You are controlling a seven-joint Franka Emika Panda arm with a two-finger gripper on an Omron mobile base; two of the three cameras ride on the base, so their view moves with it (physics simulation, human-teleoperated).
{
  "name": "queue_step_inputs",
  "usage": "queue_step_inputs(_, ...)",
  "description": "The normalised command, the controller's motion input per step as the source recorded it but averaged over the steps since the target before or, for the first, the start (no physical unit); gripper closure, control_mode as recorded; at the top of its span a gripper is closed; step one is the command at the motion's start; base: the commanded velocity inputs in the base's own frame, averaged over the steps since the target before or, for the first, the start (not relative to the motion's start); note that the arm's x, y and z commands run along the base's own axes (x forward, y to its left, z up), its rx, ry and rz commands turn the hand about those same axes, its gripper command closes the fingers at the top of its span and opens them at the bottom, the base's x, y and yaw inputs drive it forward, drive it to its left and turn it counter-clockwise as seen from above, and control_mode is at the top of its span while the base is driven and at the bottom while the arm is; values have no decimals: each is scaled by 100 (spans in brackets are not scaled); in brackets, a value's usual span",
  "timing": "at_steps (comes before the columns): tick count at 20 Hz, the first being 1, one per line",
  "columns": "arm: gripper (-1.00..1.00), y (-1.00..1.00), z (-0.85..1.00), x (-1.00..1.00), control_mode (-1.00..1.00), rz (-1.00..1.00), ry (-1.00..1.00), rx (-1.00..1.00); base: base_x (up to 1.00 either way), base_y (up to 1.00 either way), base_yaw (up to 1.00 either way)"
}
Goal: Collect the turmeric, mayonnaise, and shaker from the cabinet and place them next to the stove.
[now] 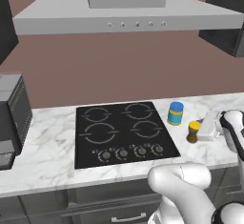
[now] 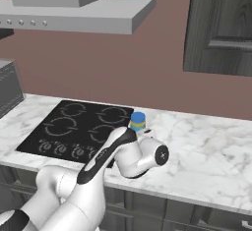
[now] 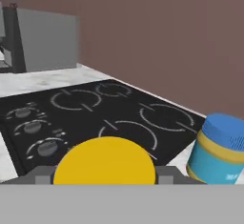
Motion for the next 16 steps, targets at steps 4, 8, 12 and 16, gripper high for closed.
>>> queue_step_inputs(4,100,-30,-10,0,-100,11,0,0,0,0,0)
queue_step_inputs(8,100,-12,-15,0,-100,10,0,0,0,0,0)
queue_step_inputs(12,100,0,-20,5,-100,11,0,0,0,0,0)
queue_step_inputs(16,100,0,-25,8,-100,9,0,0,0,0,0)
